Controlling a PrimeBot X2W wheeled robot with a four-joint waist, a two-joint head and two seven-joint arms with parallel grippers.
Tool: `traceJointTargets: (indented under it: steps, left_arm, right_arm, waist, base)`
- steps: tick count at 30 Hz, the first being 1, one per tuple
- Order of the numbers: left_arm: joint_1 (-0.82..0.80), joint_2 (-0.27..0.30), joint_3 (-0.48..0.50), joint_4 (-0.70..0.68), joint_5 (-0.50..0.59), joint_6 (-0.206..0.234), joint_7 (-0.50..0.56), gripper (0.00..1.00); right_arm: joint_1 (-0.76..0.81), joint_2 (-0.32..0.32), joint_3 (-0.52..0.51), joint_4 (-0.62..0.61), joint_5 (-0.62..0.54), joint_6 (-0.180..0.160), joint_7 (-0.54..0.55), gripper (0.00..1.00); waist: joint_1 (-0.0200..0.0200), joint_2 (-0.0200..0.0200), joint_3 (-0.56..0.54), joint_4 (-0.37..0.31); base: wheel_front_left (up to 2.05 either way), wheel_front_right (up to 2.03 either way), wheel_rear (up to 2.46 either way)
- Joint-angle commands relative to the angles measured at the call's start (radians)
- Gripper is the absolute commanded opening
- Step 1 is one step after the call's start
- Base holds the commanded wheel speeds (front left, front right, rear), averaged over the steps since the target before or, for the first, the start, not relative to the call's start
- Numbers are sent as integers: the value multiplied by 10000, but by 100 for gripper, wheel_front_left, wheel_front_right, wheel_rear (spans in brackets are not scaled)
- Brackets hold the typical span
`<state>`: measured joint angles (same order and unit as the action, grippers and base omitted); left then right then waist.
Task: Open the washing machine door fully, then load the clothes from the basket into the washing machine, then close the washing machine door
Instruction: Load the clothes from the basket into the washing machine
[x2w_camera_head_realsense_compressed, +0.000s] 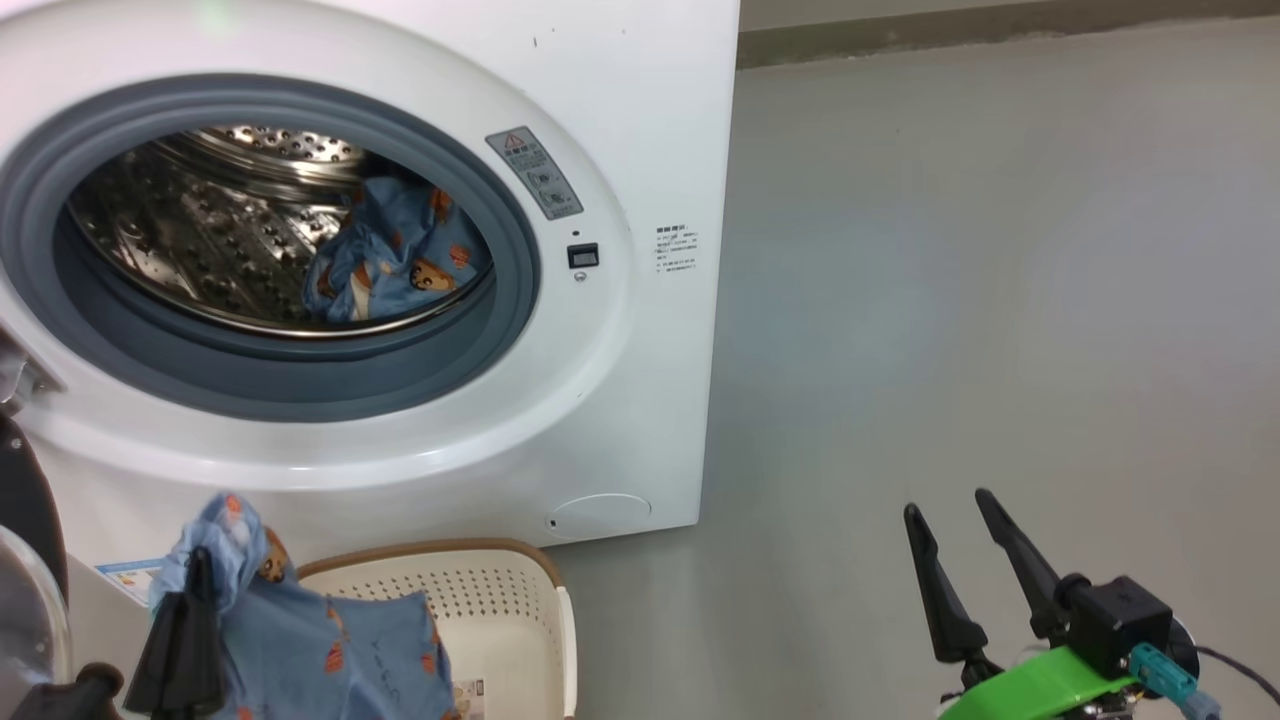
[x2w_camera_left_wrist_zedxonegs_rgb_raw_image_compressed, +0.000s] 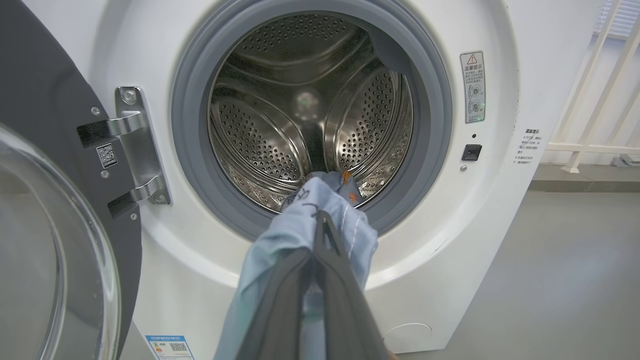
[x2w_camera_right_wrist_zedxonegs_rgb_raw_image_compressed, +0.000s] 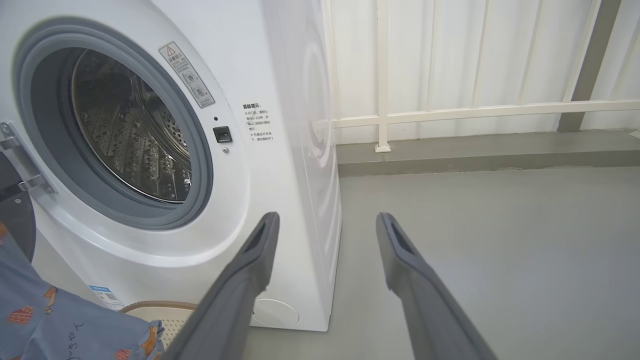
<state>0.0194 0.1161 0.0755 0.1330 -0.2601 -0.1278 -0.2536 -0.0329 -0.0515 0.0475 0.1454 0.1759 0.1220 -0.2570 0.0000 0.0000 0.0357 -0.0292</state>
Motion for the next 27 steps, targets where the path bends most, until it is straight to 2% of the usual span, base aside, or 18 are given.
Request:
traceJointTargets:
  steps: [1,10,18,22,27]
  left_arm:
    - [-113,122,433,-326,134,9,-82,0]
    - [86,-163,500,-415,240,-4,-82,0]
    - [-343,-221,432,-346,230,-18,-82,0]
    - [-947,-66,362,-226,207,-24,-82,0]
    - [-1890,408,56,-24,147,-26,-82,0]
  right_arm:
    - [-40,13,188,-247,-89,87,-48,100]
    - [9,13,170,-306,-111,87,-48,100]
    - [-87,13,183,-407,-51,87,-48,100]
    - [-236,13,220,-511,-50,87,-48,100]
    - [-421,13,360,-563,68,87,-48,100]
  waist:
    - [0,0,-44,22]
    - [0,0,37,40]
    - [0,0,664,-64]
    - [0,0,1111,-130]
    - [0,0,1572,-241]
  base:
    - [0,0,0]
    - [0,0,0]
    - [0,0,0]
    - [0,0,0]
    - [0,0,0]
